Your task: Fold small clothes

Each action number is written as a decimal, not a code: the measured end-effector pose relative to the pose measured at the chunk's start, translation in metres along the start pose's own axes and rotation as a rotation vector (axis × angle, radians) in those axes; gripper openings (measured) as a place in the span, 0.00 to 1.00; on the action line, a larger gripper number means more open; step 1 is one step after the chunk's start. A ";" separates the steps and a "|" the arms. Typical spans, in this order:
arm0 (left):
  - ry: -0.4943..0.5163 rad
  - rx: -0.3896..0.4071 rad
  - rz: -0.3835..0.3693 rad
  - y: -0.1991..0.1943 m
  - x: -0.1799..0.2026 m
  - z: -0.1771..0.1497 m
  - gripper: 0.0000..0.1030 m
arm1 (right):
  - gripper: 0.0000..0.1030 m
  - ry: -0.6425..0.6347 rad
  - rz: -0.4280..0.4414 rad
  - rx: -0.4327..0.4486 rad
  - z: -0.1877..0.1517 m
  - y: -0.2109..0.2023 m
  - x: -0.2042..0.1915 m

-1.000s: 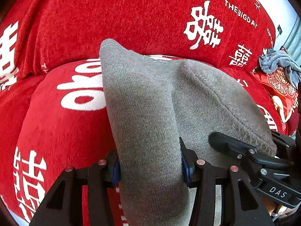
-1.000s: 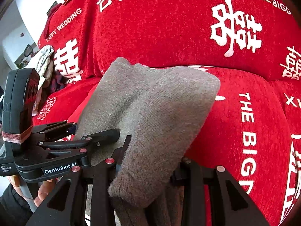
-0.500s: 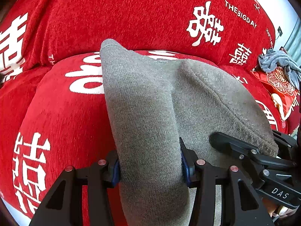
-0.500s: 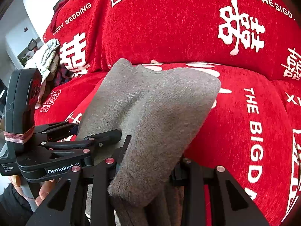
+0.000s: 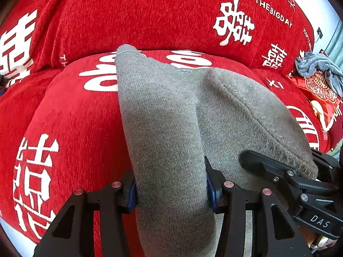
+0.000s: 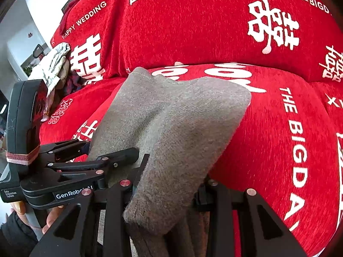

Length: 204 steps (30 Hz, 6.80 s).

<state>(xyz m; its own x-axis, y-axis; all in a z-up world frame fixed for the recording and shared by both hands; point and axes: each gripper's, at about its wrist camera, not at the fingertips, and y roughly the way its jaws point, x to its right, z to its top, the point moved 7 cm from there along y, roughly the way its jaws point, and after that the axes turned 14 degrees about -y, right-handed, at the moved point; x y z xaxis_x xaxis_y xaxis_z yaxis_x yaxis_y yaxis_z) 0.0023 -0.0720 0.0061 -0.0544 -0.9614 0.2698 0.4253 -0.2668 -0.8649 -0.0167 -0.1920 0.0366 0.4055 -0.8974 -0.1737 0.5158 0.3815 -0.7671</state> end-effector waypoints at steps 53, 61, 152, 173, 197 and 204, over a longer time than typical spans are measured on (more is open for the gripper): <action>-0.004 0.025 0.187 0.030 -0.044 0.047 0.86 | 0.51 0.040 0.032 -0.039 0.028 0.037 0.049; -0.007 0.028 0.202 0.030 -0.047 0.042 0.86 | 0.51 0.079 0.024 -0.076 0.025 0.048 0.062; -0.060 0.356 0.179 -0.105 -0.035 -0.105 1.00 | 0.74 -0.106 -0.289 0.007 -0.091 -0.084 -0.059; -0.065 0.386 0.213 -0.118 -0.036 -0.109 1.00 | 0.74 -0.128 -0.316 0.031 -0.095 -0.095 -0.067; -0.052 0.387 0.215 -0.120 -0.033 -0.110 1.00 | 0.74 -0.131 -0.305 0.040 -0.093 -0.098 -0.072; -0.054 0.382 0.216 -0.119 -0.033 -0.110 1.00 | 0.74 -0.132 -0.305 0.041 -0.093 -0.098 -0.072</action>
